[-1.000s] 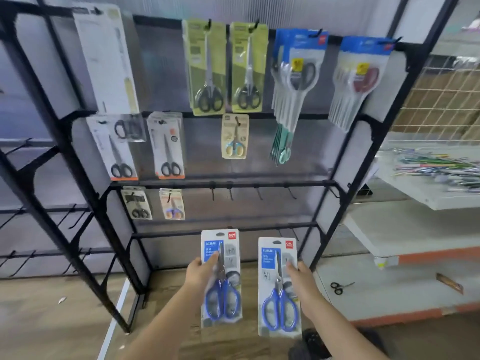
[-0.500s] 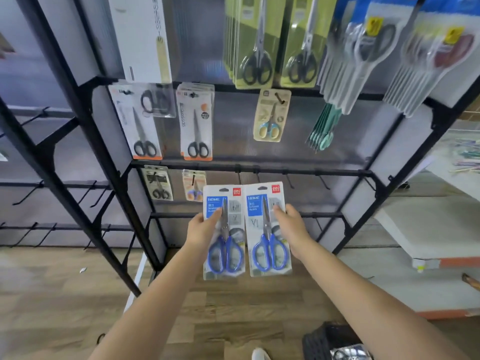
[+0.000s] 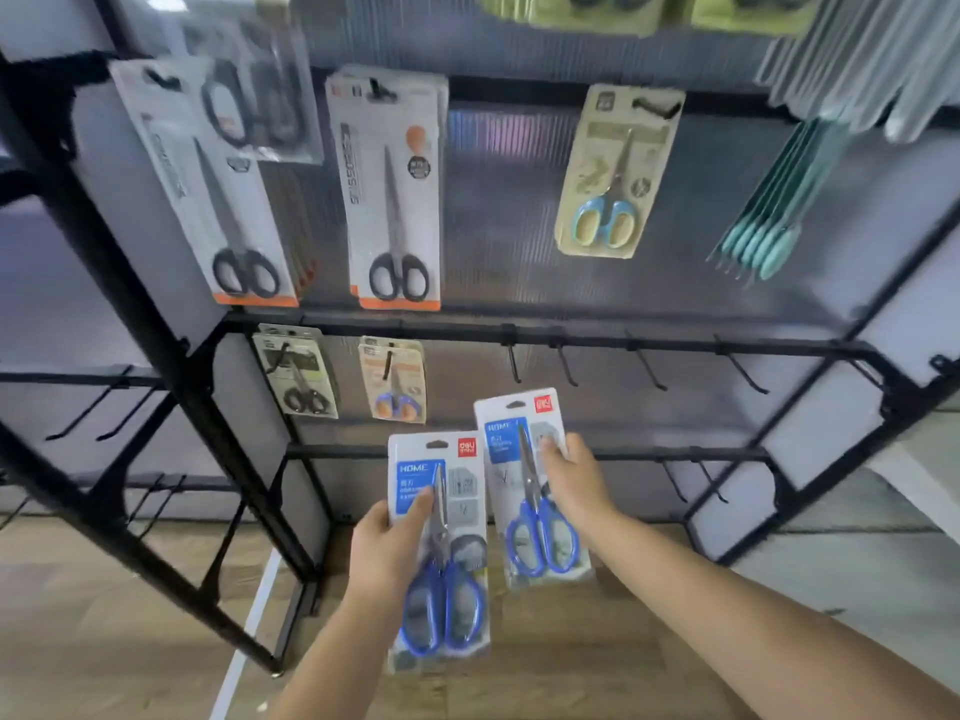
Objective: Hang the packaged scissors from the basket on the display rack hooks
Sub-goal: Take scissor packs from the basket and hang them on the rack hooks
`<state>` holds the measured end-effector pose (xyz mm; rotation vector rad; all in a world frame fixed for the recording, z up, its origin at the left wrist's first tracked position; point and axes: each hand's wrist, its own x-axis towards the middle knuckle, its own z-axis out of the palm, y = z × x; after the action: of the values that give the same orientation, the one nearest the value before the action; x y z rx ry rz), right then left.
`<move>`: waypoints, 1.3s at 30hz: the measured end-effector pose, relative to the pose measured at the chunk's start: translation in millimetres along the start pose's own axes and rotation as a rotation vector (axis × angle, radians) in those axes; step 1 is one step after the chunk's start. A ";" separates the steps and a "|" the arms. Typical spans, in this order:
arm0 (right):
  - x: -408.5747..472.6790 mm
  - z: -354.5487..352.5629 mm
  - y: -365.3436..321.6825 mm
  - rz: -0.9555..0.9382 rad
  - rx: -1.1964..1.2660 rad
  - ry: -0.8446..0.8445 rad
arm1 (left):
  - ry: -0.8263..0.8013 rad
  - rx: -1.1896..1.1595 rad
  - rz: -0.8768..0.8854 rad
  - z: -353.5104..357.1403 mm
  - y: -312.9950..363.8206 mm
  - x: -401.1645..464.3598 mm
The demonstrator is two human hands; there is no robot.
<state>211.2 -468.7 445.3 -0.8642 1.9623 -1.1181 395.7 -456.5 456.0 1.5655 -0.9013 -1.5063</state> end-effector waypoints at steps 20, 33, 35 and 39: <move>115.9 39.2 27.0 -0.043 0.005 0.068 | -0.037 0.003 -0.015 22.4 -34.8 69.9; 153.2 35.2 9.0 -0.041 -0.266 0.028 | -0.095 -0.028 -0.005 44.7 -25.1 83.3; 135.5 26.6 12.7 -0.112 -0.323 -0.008 | -0.107 -0.017 0.001 45.6 -24.3 81.8; 89.3 1.6 18.6 -0.497 -0.506 -0.079 | -0.130 0.029 0.012 44.8 -26.6 81.6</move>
<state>161.8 -534.5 405.9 -1.7077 2.0519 -0.8236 354.6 -519.4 395.0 1.4934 -1.0076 -1.6084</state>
